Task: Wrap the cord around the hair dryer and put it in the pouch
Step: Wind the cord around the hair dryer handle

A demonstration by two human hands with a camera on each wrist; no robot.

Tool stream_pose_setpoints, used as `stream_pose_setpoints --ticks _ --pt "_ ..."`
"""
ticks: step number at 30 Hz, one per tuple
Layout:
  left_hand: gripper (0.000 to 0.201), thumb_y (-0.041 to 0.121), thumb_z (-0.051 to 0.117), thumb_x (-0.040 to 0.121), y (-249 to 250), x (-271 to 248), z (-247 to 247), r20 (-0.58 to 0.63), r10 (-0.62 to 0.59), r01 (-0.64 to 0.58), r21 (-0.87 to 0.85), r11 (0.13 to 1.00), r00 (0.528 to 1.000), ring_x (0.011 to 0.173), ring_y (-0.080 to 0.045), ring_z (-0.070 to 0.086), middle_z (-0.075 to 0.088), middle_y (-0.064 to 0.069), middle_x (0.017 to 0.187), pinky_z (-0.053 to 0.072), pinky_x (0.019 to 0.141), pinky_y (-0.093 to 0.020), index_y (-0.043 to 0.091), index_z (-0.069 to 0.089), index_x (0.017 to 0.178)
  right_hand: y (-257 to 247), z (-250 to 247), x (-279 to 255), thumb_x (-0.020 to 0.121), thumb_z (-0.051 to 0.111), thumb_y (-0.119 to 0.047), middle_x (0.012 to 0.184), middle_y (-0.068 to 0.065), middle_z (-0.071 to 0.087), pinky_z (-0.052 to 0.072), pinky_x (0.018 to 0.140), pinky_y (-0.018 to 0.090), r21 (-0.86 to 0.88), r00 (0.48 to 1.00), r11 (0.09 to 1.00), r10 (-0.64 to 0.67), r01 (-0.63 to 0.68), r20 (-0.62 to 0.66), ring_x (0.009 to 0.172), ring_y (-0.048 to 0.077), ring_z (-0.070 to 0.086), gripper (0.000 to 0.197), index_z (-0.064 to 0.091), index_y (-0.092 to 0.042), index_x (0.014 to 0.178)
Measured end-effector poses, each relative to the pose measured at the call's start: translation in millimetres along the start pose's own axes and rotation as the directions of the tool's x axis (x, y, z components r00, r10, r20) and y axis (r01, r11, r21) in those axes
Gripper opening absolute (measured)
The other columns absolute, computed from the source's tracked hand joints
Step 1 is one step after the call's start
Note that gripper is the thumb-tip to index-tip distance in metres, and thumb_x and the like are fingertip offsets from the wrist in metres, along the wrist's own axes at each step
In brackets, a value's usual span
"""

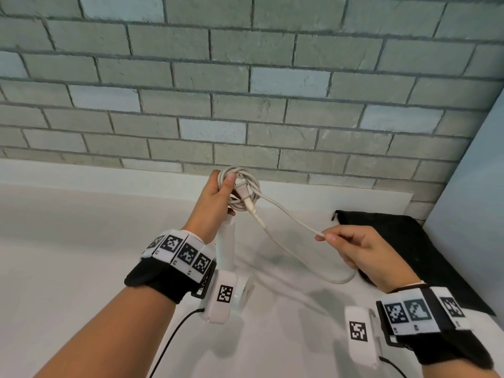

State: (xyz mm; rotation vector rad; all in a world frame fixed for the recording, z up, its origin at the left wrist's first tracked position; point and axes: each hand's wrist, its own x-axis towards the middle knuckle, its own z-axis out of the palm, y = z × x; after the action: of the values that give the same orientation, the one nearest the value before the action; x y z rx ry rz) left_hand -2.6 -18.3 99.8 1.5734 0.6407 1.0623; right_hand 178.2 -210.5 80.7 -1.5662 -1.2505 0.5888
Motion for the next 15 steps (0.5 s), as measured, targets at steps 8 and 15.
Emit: stream_pose_setpoints --ticks 8,15 --pt "0.019 0.034 0.038 0.097 2.8 2.2 -1.2 0.02 -0.033 0.033 -0.017 0.999 0.999 0.058 -0.01 0.041 0.045 0.002 0.067 0.038 0.056 -0.023 0.026 0.044 0.081 -5.9 -19.8 3.5 0.074 0.062 -0.053 0.076 0.007 0.073 0.05 0.082 0.04 -0.378 0.999 0.925 -0.039 0.024 -0.033 0.082 0.029 0.065 0.023 0.074 -0.033 0.073" --pt "0.024 0.033 0.039 0.096 0.6 -0.9 2.1 -0.046 0.053 -0.051 0.055 0.997 0.998 0.056 -0.009 0.042 0.045 0.003 0.066 0.039 0.054 -0.02 0.02 0.041 0.076 0.1 37.1 10.3 0.094 0.043 -0.008 0.074 -0.002 0.058 0.044 0.062 0.015 -0.138 0.965 0.989 -0.008 0.045 0.262 0.06 0.005 0.049 0.028 0.055 -0.026 0.112"
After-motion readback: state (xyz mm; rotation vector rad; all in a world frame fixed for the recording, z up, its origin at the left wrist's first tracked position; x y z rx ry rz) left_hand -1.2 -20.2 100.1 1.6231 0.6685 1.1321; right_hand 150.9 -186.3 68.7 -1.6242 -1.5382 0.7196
